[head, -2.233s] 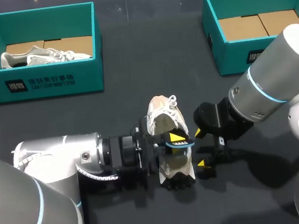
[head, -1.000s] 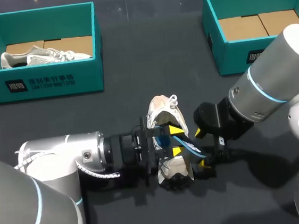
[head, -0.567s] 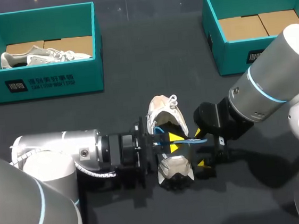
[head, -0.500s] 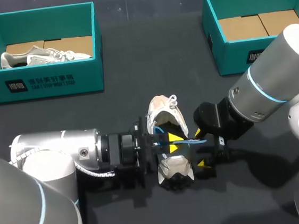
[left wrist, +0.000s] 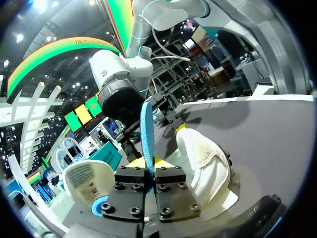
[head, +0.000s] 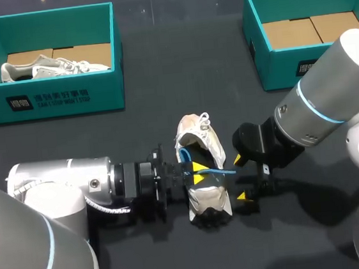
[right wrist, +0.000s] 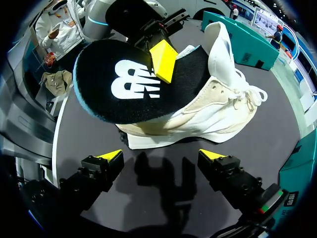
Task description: Take the shoe out of the shoebox, open the shoe tongue, remove and reinsert the insole, then place the shoe into the shoebox
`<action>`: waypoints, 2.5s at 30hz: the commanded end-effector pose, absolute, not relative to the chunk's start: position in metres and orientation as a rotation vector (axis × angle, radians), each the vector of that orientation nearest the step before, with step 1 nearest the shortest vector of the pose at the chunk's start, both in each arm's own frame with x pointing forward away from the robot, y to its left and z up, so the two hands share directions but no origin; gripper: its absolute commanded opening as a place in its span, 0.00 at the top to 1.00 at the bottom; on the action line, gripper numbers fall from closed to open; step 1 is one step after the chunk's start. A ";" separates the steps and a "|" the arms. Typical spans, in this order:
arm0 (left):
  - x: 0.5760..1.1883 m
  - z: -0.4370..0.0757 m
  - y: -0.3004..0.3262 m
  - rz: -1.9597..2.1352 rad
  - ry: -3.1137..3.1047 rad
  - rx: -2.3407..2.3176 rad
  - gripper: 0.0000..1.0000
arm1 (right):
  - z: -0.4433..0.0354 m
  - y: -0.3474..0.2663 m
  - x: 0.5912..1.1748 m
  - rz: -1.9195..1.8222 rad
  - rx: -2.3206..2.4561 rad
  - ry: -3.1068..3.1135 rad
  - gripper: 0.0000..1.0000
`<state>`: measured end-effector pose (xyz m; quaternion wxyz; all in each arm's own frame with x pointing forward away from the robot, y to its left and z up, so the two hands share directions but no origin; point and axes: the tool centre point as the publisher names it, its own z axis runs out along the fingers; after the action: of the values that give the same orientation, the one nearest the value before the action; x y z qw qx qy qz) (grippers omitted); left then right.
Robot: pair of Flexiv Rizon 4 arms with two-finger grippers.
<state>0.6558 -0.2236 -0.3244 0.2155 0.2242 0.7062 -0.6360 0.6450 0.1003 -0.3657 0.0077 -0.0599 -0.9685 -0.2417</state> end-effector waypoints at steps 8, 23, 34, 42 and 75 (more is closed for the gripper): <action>0.668 -0.336 -0.221 -1.795 1.910 0.590 1.00 | -0.366 0.100 0.644 -0.759 -0.188 -3.029 0.00; 0.665 -0.313 -0.226 -1.786 1.874 0.688 1.00 | -0.366 0.100 0.644 -0.759 -0.188 -3.029 0.00; 0.667 -0.302 -0.236 -1.739 1.887 0.782 0.61 | -0.366 0.100 0.644 -0.759 -0.188 -3.029 0.00; 0.668 -0.294 -0.232 -1.715 1.908 0.819 0.57 | -0.366 0.100 0.644 -0.759 -0.188 -3.029 0.00; 0.675 -0.300 -0.238 -1.487 2.211 1.300 0.65 | -0.366 0.100 0.644 -0.759 -0.188 -3.029 0.00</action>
<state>0.6725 -0.2324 -0.2995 0.1197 0.4142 0.7360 -0.5220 0.6450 0.1003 -0.3657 0.0077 -0.0600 -0.9685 -0.2417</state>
